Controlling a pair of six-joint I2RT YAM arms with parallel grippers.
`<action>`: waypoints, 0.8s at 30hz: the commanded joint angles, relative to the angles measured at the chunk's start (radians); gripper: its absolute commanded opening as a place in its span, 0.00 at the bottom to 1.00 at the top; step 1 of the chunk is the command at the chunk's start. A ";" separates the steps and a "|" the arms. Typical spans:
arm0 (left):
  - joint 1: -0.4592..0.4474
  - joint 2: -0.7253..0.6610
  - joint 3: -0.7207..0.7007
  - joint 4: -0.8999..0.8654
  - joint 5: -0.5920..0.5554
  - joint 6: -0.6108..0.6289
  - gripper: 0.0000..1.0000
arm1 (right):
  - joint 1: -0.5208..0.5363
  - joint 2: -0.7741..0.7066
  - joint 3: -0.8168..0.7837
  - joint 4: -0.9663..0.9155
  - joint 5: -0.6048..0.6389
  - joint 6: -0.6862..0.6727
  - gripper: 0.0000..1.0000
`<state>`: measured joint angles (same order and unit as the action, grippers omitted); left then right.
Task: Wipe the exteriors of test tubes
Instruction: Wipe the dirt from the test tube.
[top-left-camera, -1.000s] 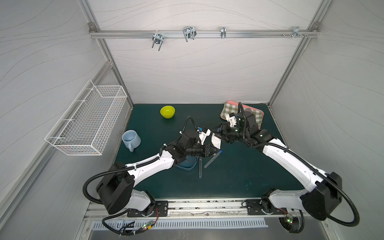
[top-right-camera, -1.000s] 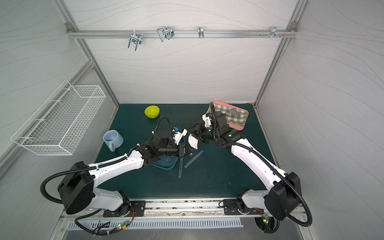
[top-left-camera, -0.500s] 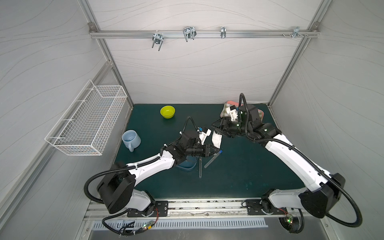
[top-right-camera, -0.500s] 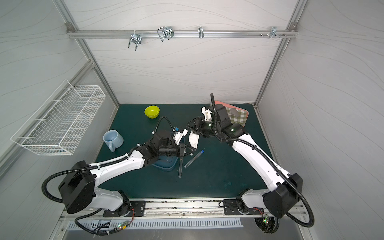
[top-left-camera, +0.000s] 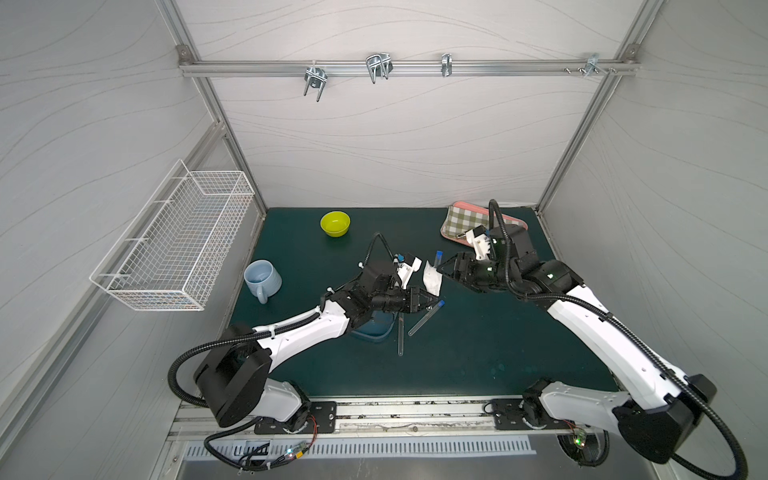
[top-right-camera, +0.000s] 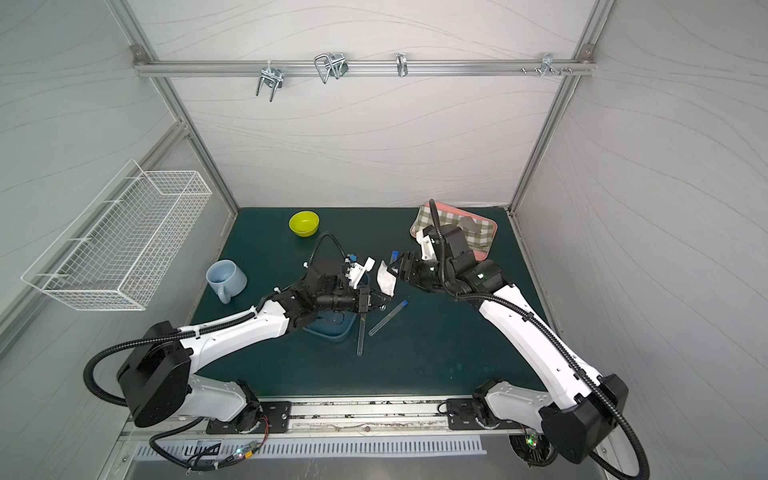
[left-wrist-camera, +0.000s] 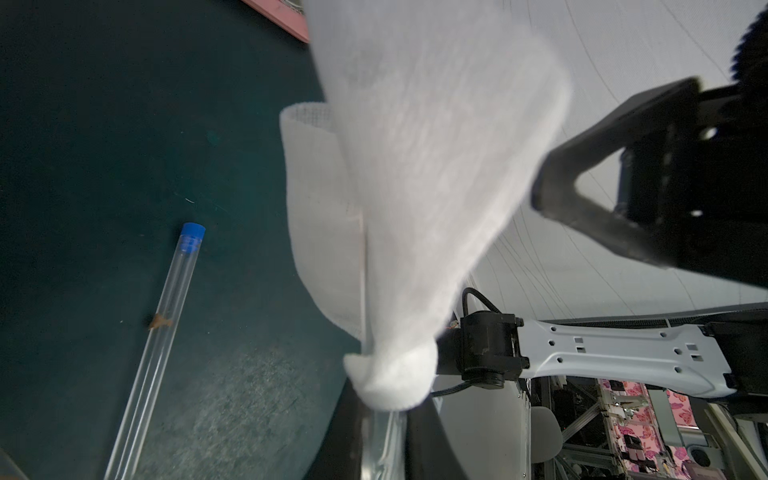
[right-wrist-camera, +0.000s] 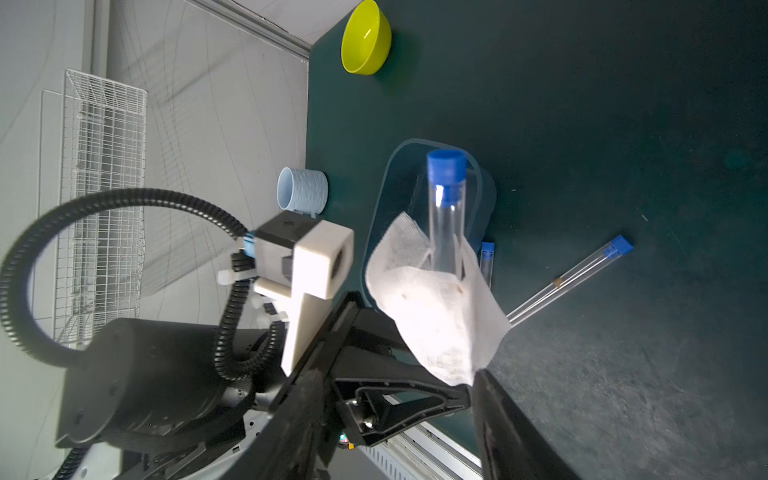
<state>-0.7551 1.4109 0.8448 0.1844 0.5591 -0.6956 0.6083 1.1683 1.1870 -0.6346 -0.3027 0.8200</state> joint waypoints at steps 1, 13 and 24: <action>0.002 -0.010 0.007 0.019 0.018 0.009 0.06 | 0.000 0.007 -0.079 0.098 -0.030 0.025 0.60; 0.001 -0.043 -0.018 -0.007 0.009 0.022 0.06 | 0.030 0.096 -0.117 0.307 -0.028 0.064 0.51; 0.000 -0.058 -0.015 -0.005 -0.005 0.015 0.06 | 0.077 0.112 -0.183 0.369 0.041 0.051 0.22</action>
<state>-0.7536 1.3727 0.8227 0.1547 0.5533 -0.6849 0.6590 1.2842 1.0336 -0.3038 -0.2863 0.8665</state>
